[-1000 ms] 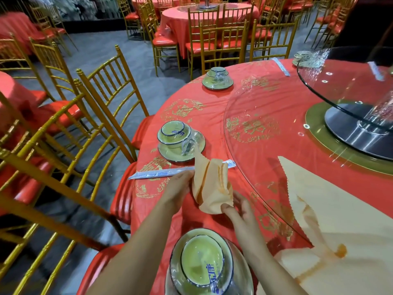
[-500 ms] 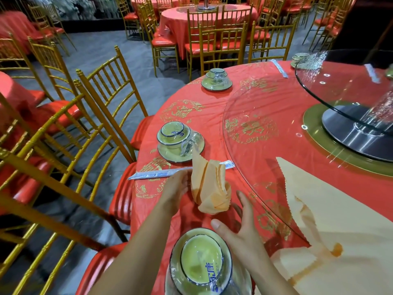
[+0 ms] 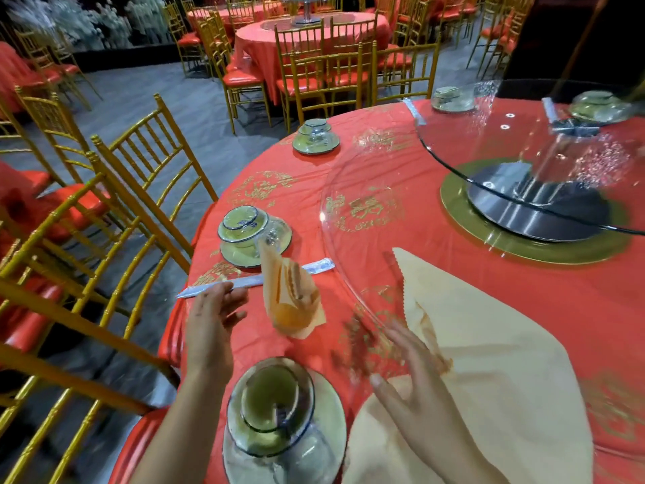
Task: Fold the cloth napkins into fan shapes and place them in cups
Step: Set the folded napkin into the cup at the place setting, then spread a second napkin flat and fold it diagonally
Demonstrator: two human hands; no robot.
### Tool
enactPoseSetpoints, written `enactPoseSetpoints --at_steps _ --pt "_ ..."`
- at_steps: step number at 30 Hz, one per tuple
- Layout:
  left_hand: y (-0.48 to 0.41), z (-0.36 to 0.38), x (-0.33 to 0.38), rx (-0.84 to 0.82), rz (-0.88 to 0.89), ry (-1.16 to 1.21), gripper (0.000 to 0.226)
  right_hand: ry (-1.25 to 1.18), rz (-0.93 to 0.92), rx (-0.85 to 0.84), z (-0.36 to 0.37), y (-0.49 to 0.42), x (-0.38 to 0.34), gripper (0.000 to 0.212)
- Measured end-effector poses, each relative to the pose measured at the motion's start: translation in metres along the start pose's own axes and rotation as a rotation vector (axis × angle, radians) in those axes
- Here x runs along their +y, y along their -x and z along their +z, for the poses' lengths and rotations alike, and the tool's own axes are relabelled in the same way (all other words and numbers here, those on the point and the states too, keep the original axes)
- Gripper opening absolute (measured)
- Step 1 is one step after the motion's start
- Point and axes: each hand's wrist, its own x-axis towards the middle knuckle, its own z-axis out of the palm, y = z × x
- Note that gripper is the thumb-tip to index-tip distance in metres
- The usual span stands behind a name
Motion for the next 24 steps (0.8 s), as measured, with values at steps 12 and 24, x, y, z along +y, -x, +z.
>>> enactPoseSetpoints --at_steps 12,24 --pt "0.171 0.101 -0.104 -0.459 0.232 -0.866 0.057 0.568 -0.121 0.125 -0.132 0.041 0.070 0.047" --pt "0.226 0.179 -0.130 -0.306 0.233 -1.184 0.022 0.731 0.139 0.069 -0.237 0.040 0.136 0.045"
